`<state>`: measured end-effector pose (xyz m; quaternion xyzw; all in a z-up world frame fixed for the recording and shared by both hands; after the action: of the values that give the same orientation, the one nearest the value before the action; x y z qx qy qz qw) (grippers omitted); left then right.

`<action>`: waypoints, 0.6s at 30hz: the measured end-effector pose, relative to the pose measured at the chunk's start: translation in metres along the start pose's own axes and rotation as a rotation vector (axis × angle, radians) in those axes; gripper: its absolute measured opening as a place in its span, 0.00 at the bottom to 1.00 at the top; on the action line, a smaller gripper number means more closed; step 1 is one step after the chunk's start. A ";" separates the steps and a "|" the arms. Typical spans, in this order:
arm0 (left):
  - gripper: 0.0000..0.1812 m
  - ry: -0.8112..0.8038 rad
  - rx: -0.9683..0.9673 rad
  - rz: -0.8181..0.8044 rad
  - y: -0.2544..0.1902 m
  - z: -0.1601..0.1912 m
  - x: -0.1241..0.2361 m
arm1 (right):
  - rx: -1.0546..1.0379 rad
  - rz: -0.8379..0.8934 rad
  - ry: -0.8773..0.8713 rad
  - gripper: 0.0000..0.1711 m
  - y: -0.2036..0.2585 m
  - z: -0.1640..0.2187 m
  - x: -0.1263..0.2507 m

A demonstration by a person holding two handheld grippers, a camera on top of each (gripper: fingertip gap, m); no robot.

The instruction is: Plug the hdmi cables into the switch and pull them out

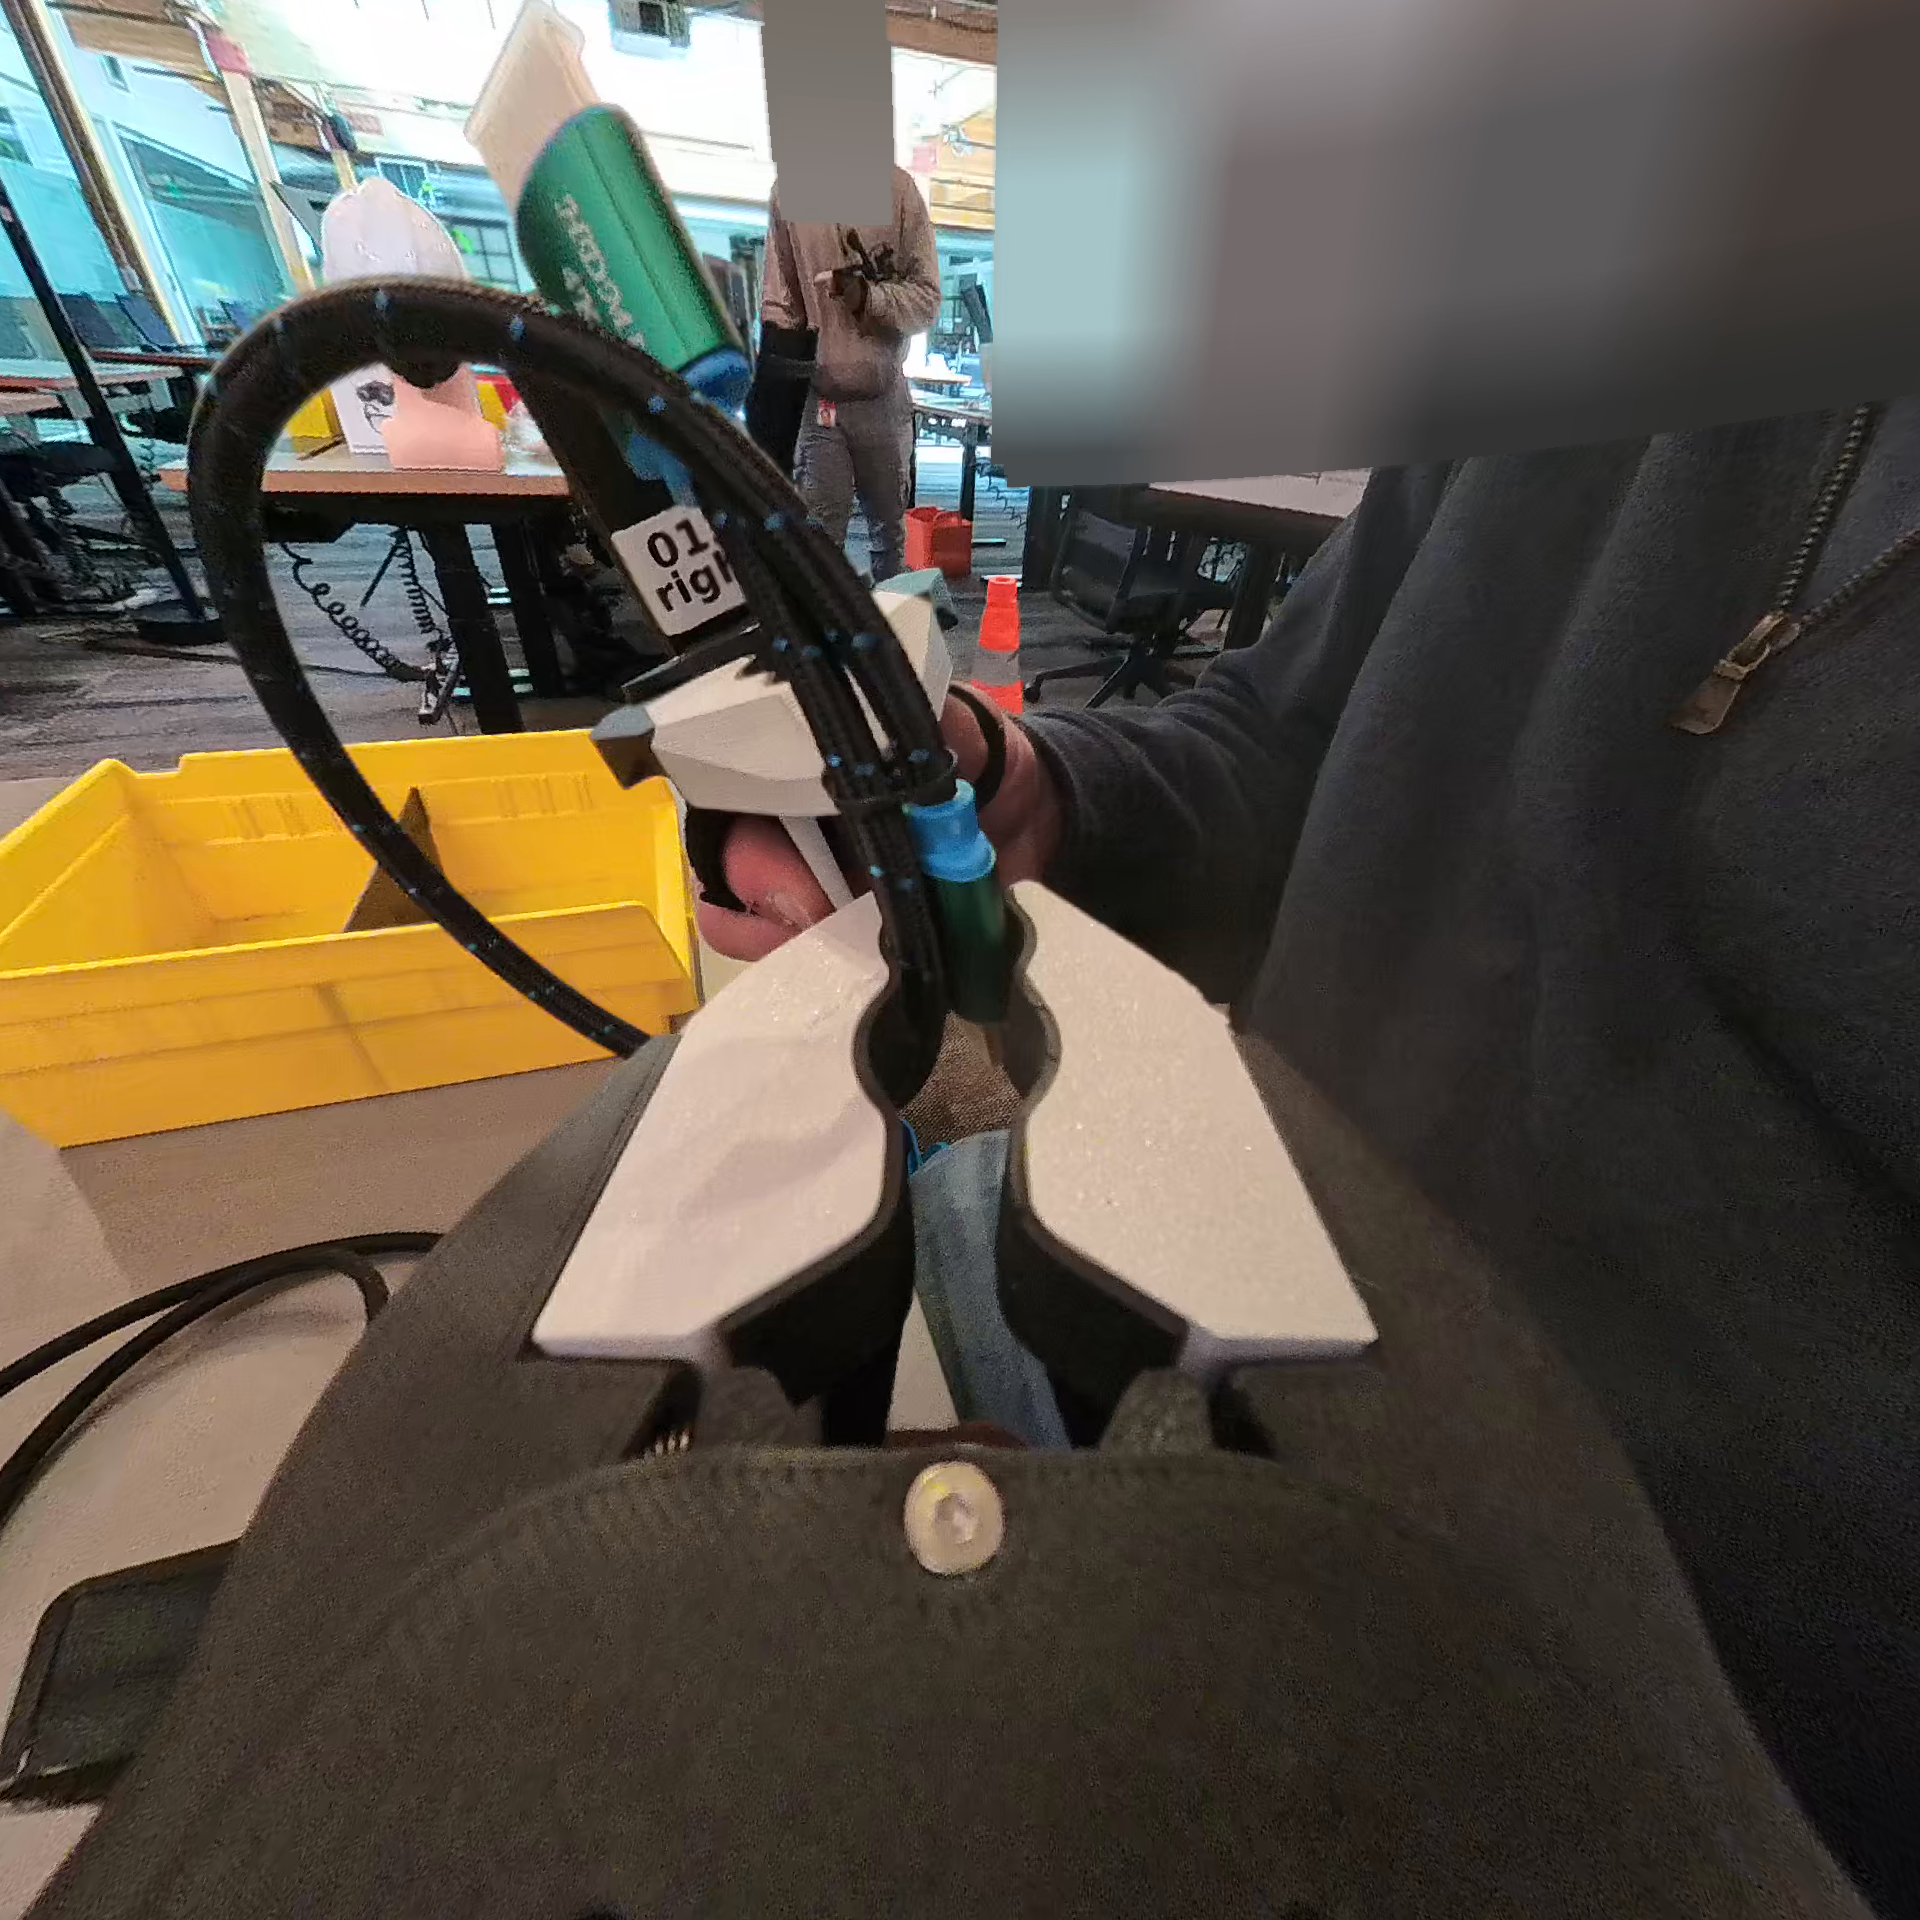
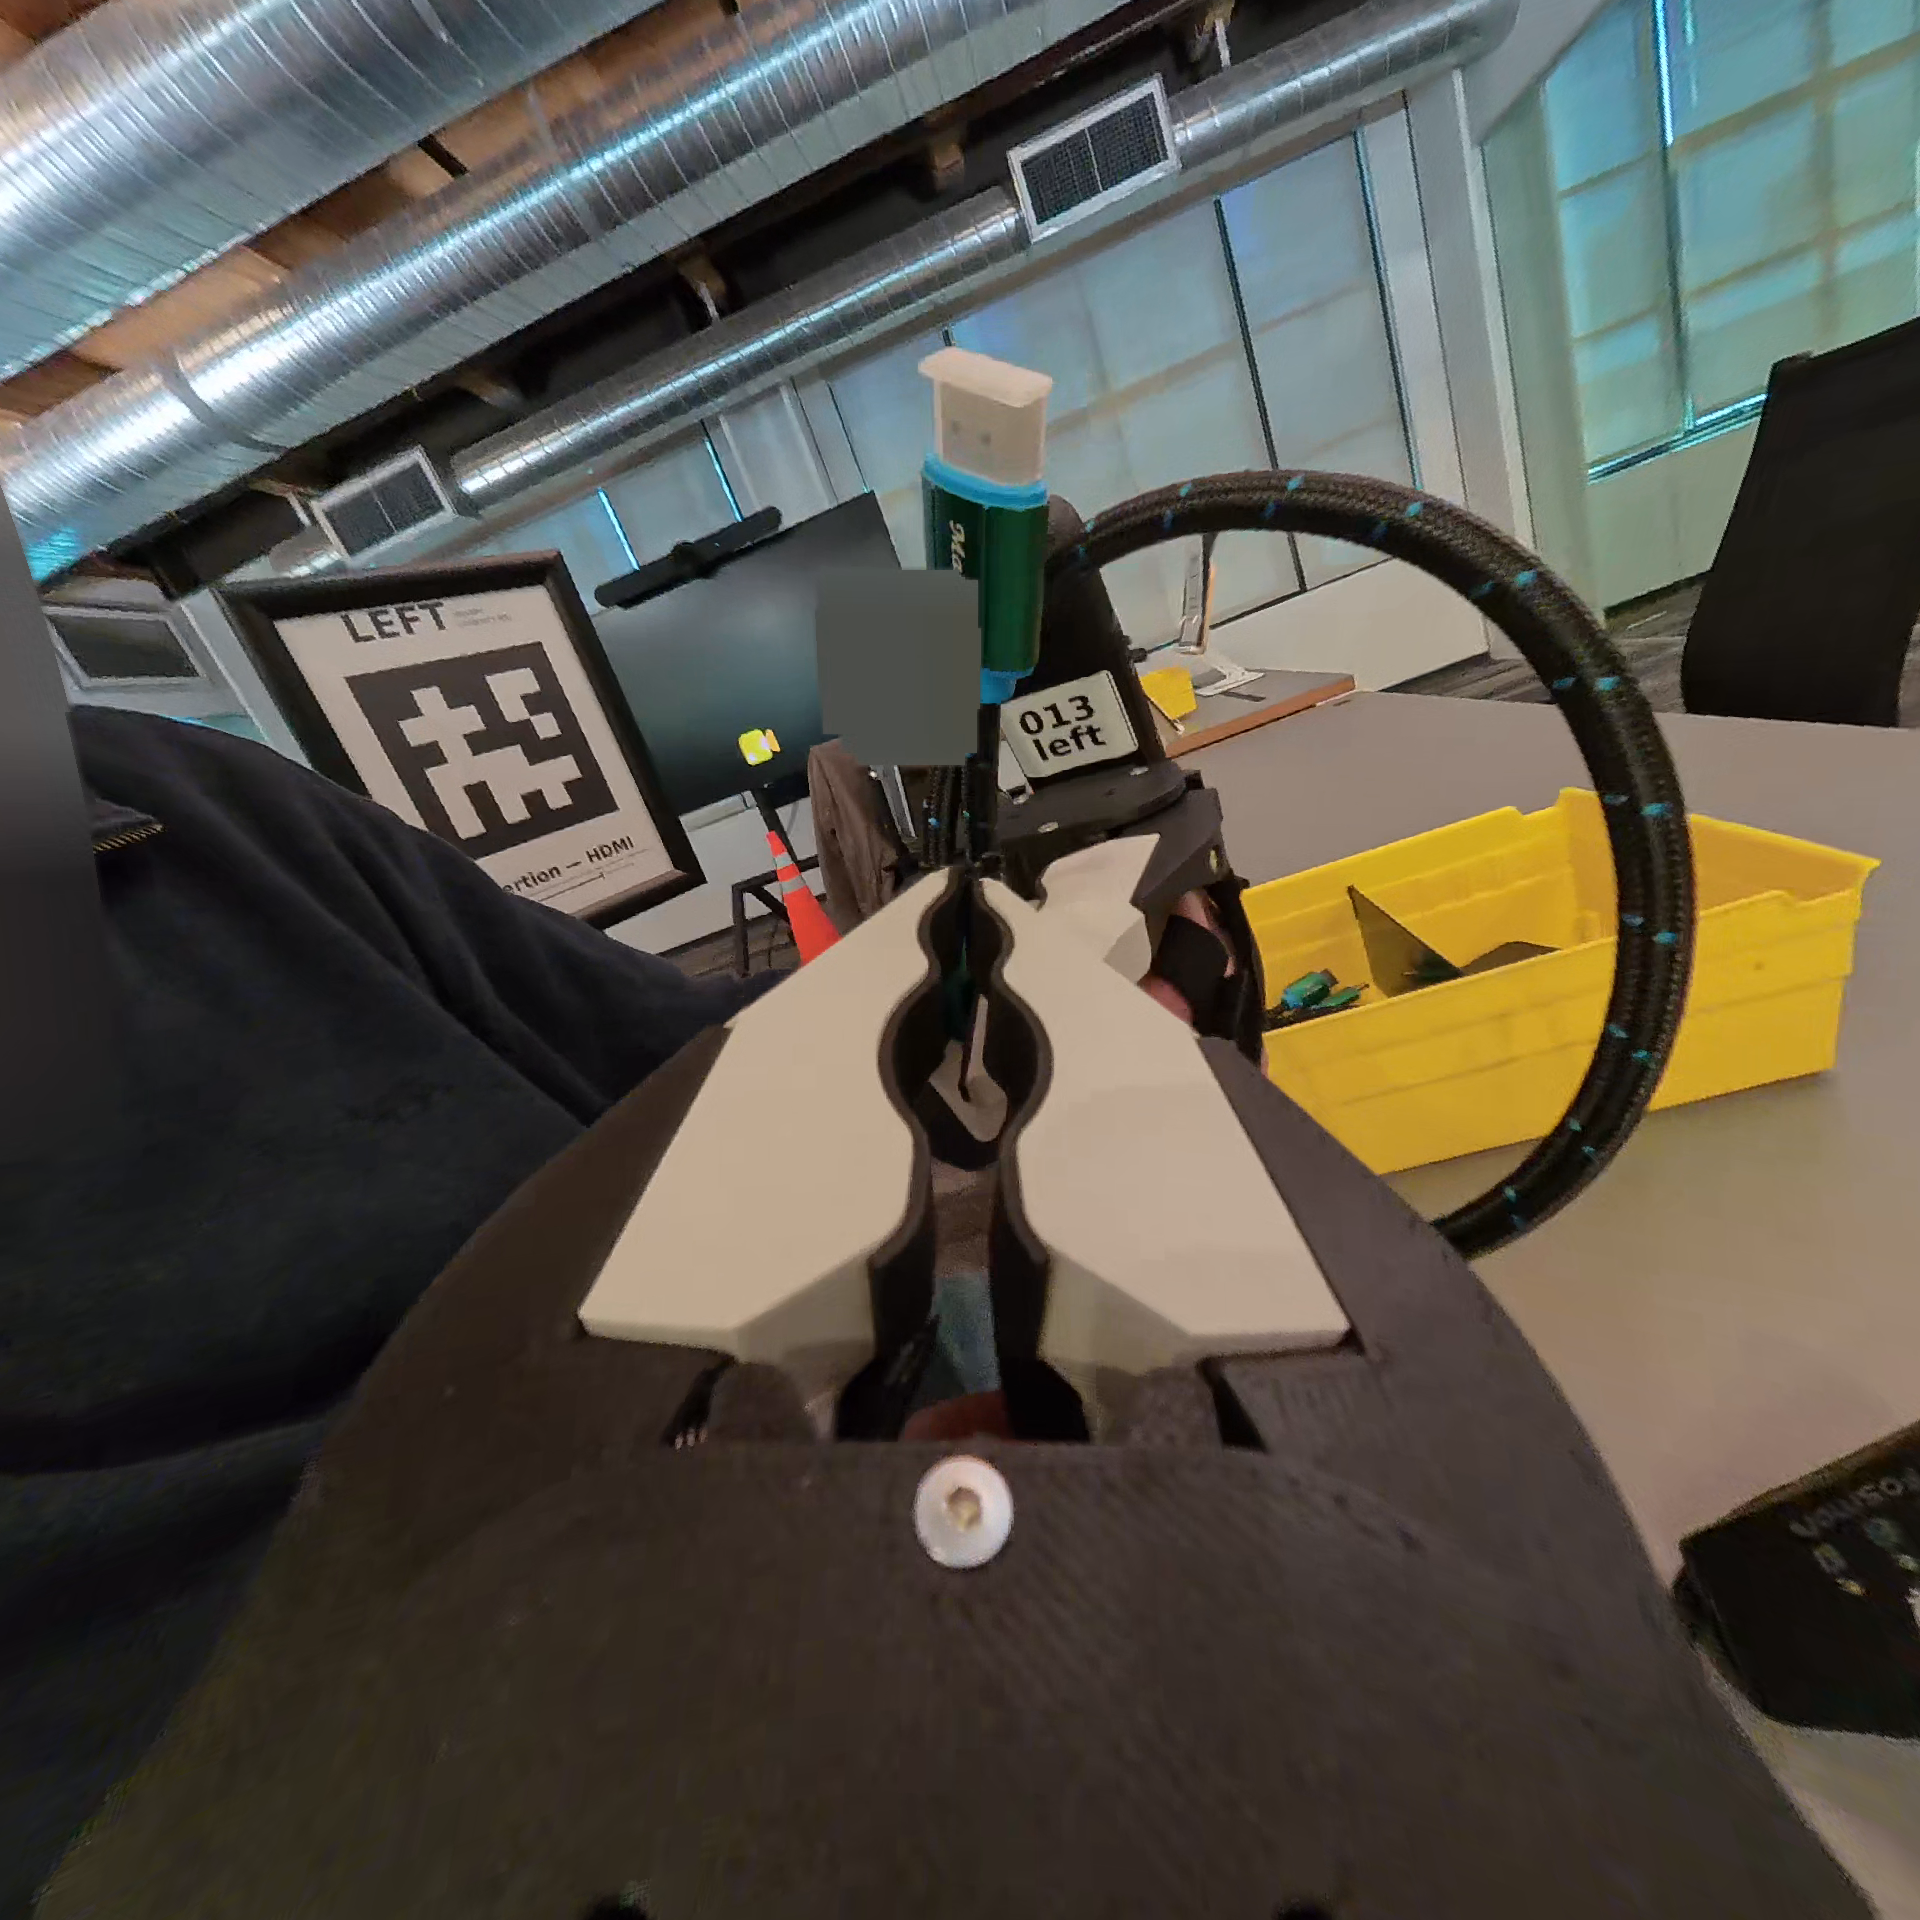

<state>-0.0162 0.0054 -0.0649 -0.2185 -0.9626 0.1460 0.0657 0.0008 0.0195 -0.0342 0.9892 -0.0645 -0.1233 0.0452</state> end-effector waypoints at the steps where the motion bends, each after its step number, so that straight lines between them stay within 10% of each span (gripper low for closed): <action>1: 0.07 0.002 -0.007 -0.004 0.000 0.000 0.001 | 0.015 0.018 0.012 0.00 -0.001 0.000 0.001; 18: 0.07 0.028 -0.048 0.005 -0.008 -0.001 0.001 | -0.146 -0.087 -0.044 0.00 0.009 -0.002 -0.005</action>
<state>-0.0202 -0.0009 -0.0612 -0.2244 -0.9643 0.1199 0.0737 -0.0044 0.0117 -0.0301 0.9822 -0.0131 -0.1514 0.1104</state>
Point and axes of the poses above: each gripper's, where its closed fingertips meet, x back along the fingers, z out of its underside, y = z × x across the jaws, the point moved 2 cm from there along x, back along the fingers, and after that the axes turned 15 degrees about x, right-handed, at the moved point
